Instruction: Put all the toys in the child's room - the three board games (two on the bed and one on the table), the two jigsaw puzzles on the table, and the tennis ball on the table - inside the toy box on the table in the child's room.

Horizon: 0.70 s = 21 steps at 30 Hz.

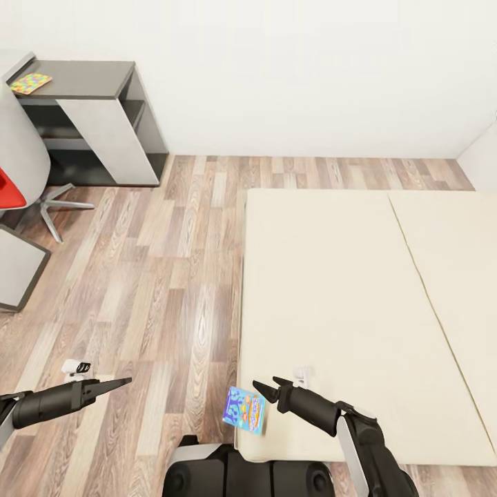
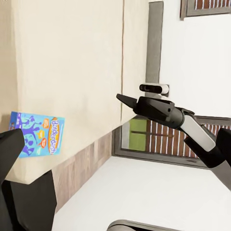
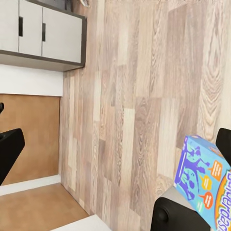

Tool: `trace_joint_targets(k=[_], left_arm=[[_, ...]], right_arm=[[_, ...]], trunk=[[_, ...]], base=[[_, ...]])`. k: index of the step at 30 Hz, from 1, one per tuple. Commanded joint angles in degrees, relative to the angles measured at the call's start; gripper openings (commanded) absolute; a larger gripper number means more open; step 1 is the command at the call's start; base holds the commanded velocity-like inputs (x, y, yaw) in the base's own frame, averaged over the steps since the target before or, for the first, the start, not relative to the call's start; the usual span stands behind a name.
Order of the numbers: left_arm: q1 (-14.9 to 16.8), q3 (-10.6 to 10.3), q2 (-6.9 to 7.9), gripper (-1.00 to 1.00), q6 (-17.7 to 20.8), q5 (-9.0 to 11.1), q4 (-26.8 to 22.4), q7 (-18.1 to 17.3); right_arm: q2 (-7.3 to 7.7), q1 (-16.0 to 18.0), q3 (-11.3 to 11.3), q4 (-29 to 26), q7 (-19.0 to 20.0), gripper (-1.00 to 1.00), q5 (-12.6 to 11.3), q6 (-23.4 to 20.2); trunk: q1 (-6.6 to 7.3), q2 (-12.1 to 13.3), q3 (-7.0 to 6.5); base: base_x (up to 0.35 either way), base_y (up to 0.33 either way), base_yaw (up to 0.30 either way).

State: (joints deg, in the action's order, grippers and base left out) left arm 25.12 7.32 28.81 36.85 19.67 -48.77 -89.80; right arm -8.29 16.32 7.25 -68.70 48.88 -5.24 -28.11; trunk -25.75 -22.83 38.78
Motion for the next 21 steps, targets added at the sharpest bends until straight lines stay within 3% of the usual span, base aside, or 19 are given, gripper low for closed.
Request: trace_joint_targets(k=[1, 21], left_arm=[[0.0, 0.0, 0.02, 1.00, 0.6, 0.0, 0.0, -0.2], [0.0, -0.1, 0.02, 1.00, 0.5, -0.1, 0.0, -0.2]], right_arm=[[-0.06, 0.0, 0.2, 0.0, 0.2, 1.00, -0.3, -0.5], [0.02, 0.0, 0.2, 0.0, 0.1, 1.00, -0.3, -0.3]], trunk=[[-0.03, -0.1, -0.03], [-0.03, -0.1, -1.92]], base=[[0.000, 0.000, 0.000], [0.000, 0.000, 0.000]])
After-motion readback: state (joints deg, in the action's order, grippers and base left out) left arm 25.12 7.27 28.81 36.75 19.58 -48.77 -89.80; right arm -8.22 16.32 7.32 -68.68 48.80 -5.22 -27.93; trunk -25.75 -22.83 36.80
